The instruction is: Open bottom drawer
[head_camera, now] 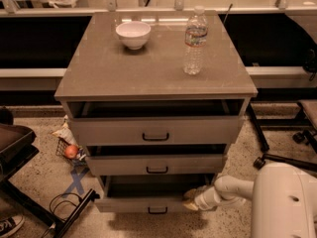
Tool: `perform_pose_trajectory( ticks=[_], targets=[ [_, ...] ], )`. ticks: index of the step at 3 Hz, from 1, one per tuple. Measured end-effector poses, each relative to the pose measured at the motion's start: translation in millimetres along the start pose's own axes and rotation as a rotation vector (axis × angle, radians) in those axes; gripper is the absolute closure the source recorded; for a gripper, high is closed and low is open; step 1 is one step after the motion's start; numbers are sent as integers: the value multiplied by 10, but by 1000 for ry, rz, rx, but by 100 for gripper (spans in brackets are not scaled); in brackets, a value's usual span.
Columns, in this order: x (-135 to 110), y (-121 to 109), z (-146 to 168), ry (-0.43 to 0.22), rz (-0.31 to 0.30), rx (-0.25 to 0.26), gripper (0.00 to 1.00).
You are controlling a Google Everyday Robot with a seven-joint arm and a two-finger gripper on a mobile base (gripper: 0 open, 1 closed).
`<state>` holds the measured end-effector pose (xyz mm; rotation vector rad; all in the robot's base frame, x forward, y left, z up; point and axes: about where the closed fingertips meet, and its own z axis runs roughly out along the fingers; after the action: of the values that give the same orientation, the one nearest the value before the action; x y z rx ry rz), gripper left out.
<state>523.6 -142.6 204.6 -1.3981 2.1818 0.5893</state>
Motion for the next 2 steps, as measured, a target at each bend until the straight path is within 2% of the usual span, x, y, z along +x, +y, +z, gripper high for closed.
perform_pose_trajectory(
  ticks=[1,2],
  targets=[
    [110,344,-114,40,0,-61,100],
    [133,414,-139,48,1,-75,100]
  ],
)
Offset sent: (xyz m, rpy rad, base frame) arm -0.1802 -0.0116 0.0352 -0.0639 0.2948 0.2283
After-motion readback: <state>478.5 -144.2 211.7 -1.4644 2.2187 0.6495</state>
